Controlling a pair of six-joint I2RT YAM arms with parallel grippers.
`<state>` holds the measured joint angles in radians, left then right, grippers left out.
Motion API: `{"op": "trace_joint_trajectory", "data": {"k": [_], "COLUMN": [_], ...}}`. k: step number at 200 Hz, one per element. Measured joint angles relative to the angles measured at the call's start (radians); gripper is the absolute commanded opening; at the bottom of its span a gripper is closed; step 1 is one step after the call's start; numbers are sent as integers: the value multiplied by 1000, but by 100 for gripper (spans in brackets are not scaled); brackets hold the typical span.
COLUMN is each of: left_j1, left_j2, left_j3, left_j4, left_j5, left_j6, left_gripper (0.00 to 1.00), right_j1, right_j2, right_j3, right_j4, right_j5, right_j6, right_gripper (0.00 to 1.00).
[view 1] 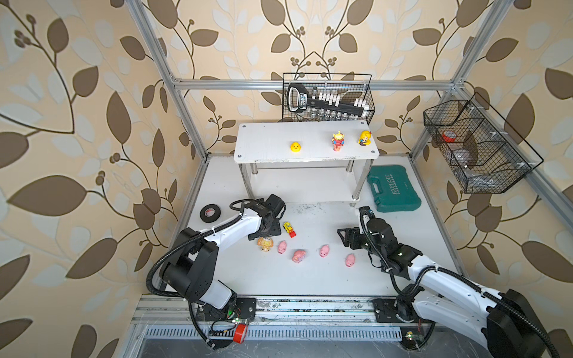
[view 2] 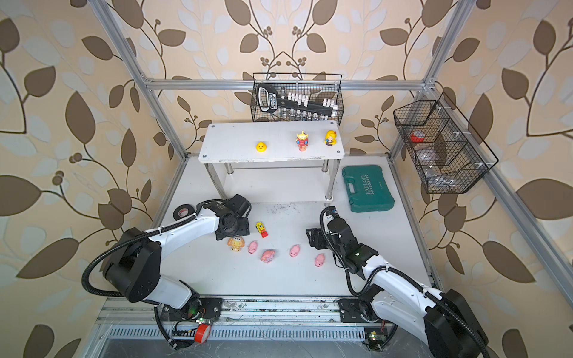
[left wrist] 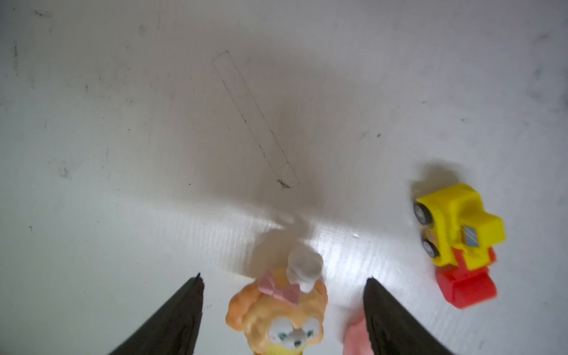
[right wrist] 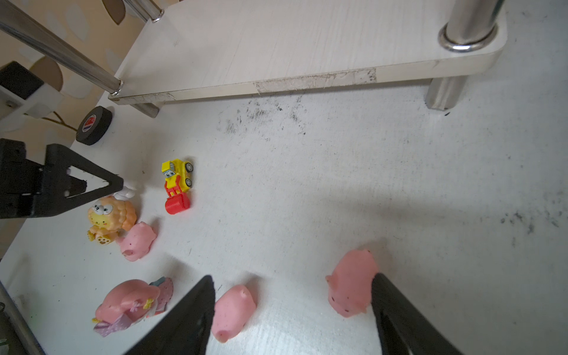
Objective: Organize plastic toys on shelves
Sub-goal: Place the plastic toy at the center of the board, then pick up the plastic toy at the center of the board.
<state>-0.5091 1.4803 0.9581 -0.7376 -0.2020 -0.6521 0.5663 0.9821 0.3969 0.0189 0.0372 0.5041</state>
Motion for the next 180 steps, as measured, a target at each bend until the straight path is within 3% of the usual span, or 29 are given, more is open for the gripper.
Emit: {"op": "trace_joint_trajectory", "data": {"k": [58, 124, 180], "left_j1": [52, 52, 59], "left_j2": [-94, 87, 179], "left_j3": [129, 132, 130], "left_j4": [-215, -254, -223], "left_j5": [127, 149, 194], "left_j6": [70, 151, 175], "left_gripper": [81, 85, 80], "right_j1": [0, 0, 0], "right_j2": [10, 17, 16], "right_j3": [0, 0, 0], "right_j4": [0, 0, 0], "right_j5": [0, -1, -1], "right_j6": [0, -7, -7], "right_gripper": [78, 79, 79]}}
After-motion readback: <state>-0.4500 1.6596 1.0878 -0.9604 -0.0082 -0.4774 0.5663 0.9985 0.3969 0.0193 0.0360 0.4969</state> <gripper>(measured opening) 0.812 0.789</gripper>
